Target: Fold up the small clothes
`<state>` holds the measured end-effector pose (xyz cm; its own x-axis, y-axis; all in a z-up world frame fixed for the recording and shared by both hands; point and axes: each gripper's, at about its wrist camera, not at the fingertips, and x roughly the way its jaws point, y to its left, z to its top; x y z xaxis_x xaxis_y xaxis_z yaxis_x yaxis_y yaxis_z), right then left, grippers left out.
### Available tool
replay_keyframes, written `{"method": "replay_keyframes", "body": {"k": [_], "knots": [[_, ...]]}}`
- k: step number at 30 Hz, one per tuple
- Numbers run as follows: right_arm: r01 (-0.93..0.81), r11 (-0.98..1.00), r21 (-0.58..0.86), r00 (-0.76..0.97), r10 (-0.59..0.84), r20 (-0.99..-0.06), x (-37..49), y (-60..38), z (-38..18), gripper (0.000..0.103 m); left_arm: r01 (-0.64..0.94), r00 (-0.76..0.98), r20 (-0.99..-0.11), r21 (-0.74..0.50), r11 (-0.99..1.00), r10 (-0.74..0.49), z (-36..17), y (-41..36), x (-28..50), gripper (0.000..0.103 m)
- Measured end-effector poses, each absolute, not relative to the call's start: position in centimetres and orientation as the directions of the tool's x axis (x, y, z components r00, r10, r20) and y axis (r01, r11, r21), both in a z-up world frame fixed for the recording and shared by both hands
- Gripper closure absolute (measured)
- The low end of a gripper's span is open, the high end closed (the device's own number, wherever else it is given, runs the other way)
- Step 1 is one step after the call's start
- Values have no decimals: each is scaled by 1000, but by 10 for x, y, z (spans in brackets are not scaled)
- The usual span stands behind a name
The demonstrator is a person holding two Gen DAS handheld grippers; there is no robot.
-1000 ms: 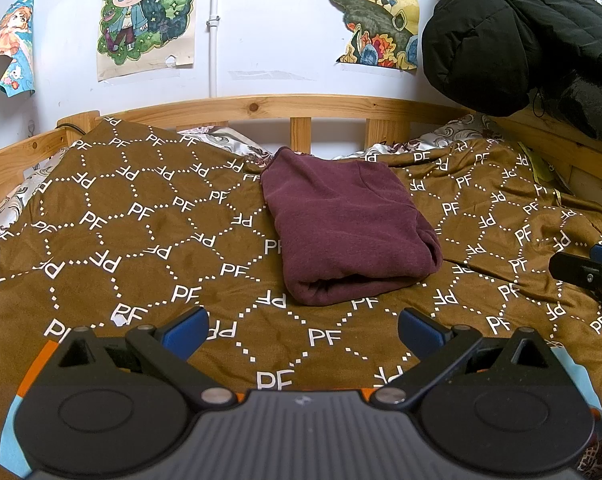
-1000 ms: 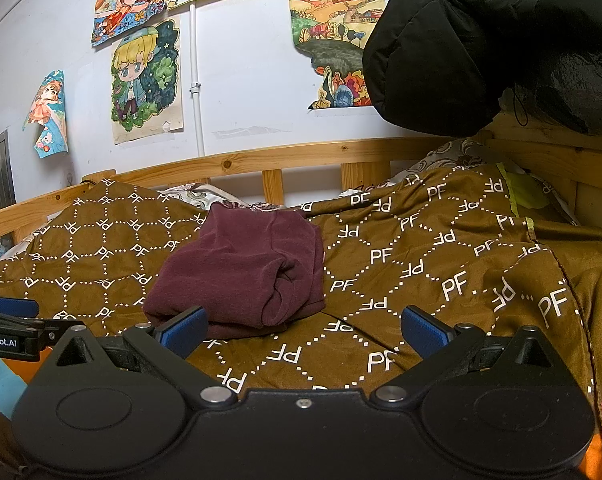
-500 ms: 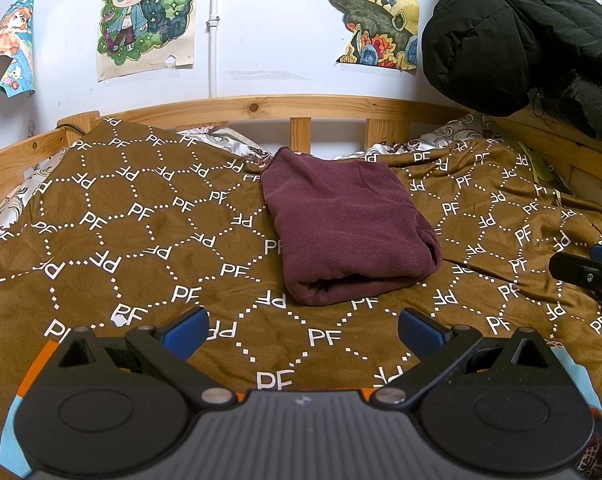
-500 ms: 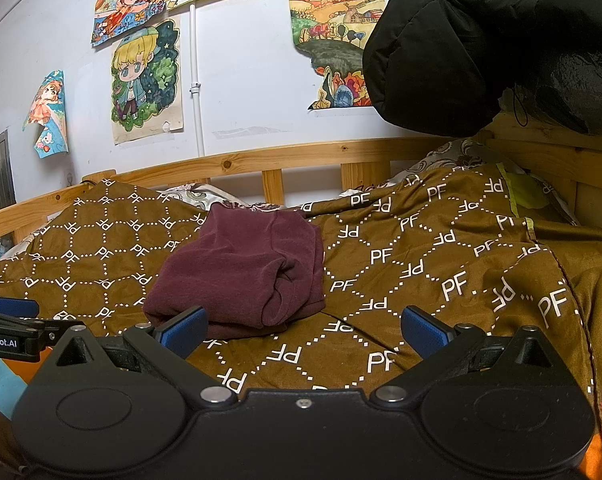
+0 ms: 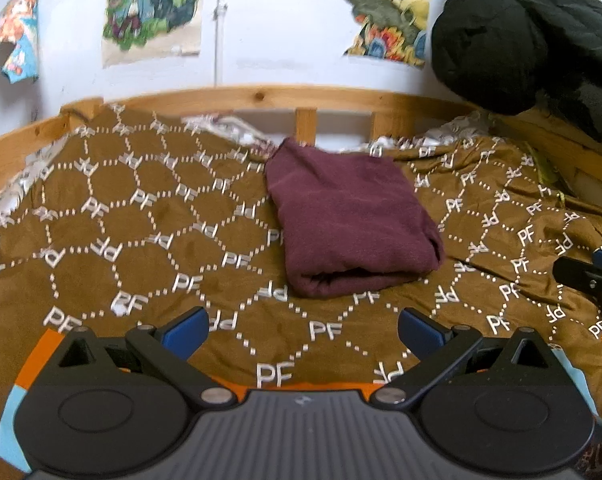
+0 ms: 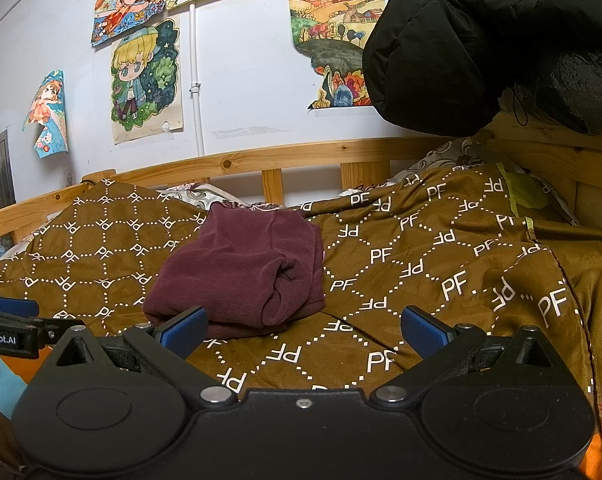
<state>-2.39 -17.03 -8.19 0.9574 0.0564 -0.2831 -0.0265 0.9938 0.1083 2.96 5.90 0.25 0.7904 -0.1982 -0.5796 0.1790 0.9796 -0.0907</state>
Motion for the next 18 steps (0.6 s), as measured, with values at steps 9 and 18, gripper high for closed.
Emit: {"method": "replay_keyframes", "body": {"k": [9, 18], "knots": [[-27, 994, 109, 957, 57, -284, -24, -170, -82, 1, 147, 790, -582, -125, 981, -193, 4, 68, 30, 1], [-26, 994, 109, 957, 57, -284, -24, -171, -81, 1, 149, 795, -576, -113, 982, -187, 5, 65, 30, 1]]}}
